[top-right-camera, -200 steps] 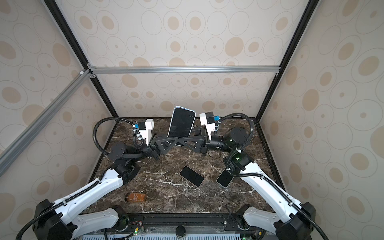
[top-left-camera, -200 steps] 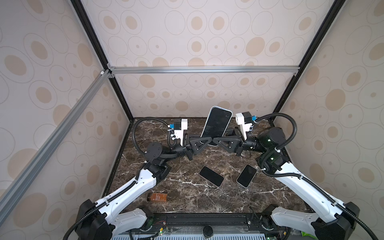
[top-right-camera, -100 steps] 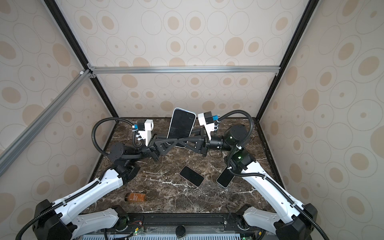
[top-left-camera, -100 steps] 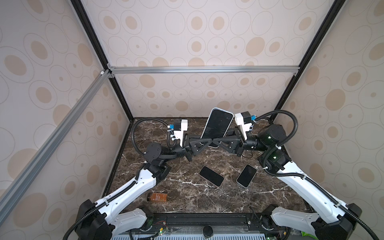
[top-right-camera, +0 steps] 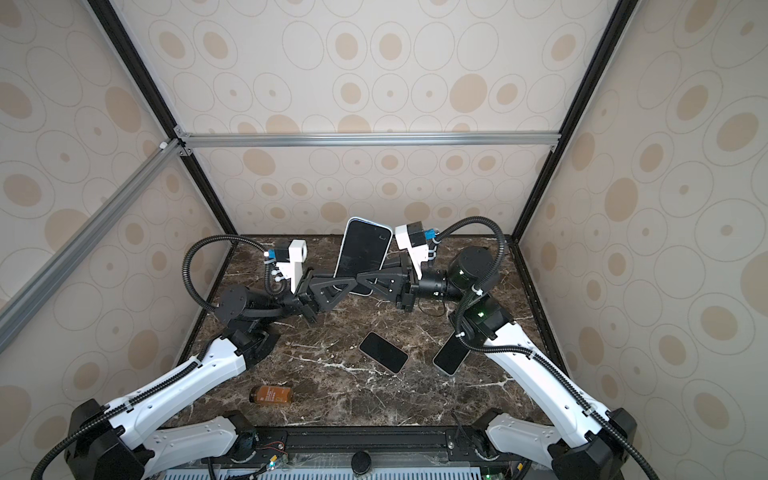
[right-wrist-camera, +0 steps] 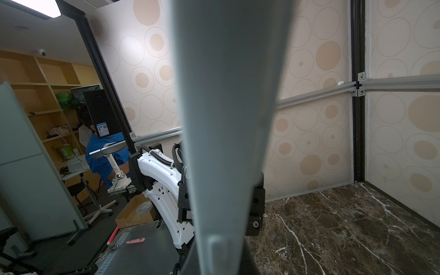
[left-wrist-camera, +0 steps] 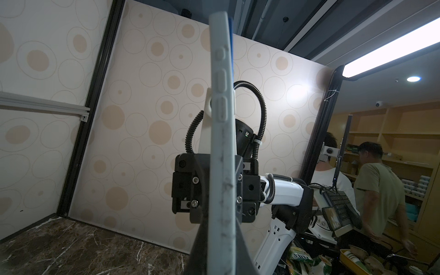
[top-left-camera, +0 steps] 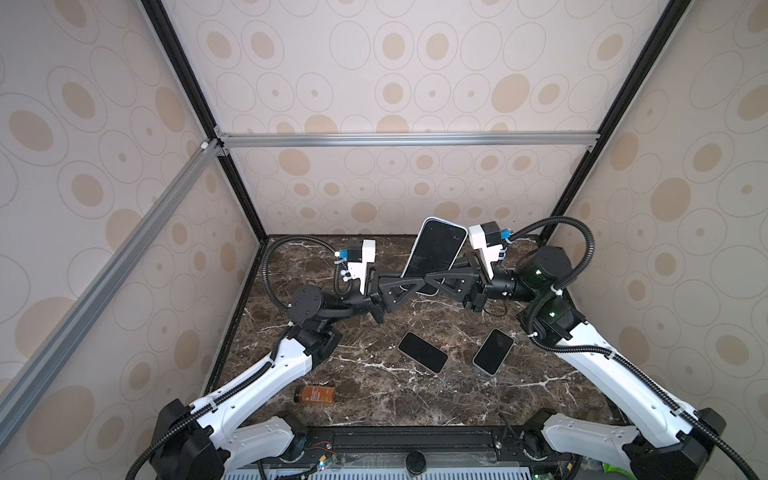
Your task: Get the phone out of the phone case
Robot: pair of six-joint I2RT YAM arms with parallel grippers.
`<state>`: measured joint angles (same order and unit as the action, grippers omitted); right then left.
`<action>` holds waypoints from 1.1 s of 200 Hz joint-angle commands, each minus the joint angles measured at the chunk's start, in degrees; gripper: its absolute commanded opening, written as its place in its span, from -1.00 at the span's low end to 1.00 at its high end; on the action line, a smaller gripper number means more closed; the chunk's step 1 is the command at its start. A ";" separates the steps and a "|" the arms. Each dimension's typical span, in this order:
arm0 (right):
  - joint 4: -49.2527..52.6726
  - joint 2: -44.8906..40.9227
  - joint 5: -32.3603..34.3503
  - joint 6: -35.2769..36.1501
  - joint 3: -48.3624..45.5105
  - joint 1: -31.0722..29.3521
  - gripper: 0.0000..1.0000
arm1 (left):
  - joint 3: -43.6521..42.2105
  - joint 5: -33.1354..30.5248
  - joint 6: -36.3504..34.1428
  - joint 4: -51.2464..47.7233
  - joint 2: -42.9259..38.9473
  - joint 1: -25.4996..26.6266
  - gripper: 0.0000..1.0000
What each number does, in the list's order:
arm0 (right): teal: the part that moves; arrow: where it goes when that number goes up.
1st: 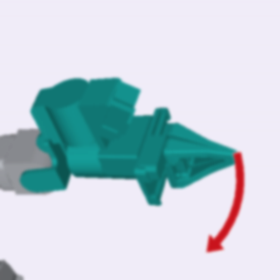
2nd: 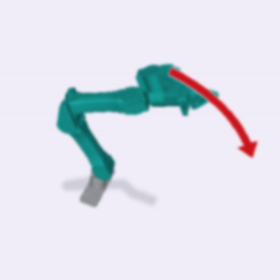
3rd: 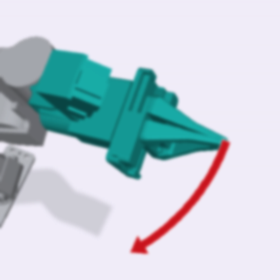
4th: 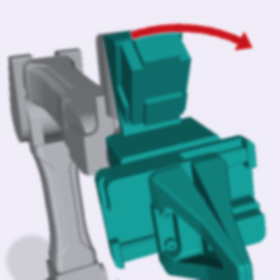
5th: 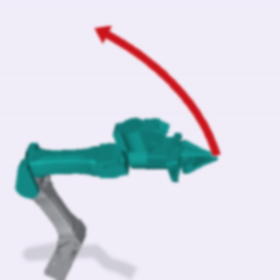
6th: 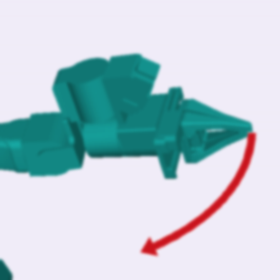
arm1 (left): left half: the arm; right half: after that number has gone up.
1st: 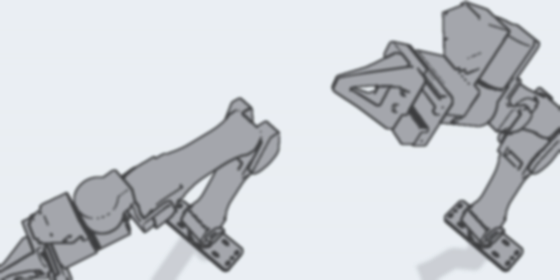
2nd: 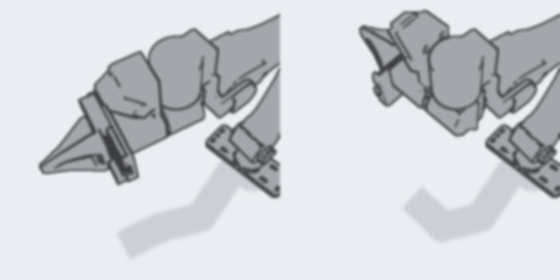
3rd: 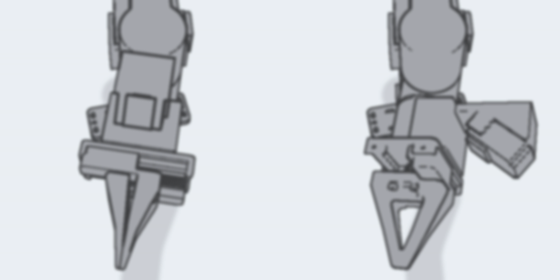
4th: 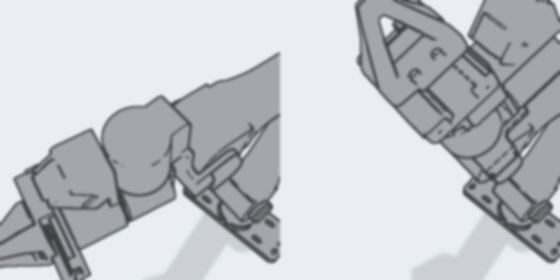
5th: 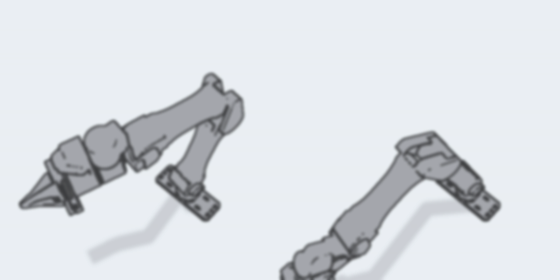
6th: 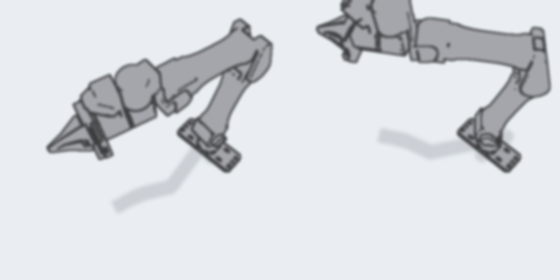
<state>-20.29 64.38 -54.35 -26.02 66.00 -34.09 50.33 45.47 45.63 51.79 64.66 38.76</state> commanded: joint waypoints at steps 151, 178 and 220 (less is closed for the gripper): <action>33.93 -14.60 31.75 32.99 2.04 -1.38 -1.00 | 20.47 -27.87 -46.46 -41.74 -5.45 7.31 0.49; 39.00 -15.18 34.83 35.48 3.47 -1.34 -1.00 | 21.77 -31.87 -51.55 -40.96 -5.35 10.86 0.40; 36.49 -16.60 36.18 35.89 2.12 -1.40 -1.00 | 22.03 -37.46 -59.64 -39.92 -2.77 17.57 0.23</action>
<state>19.33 49.41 -20.21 7.68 66.65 -35.09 69.89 13.02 -5.54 11.60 60.47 53.04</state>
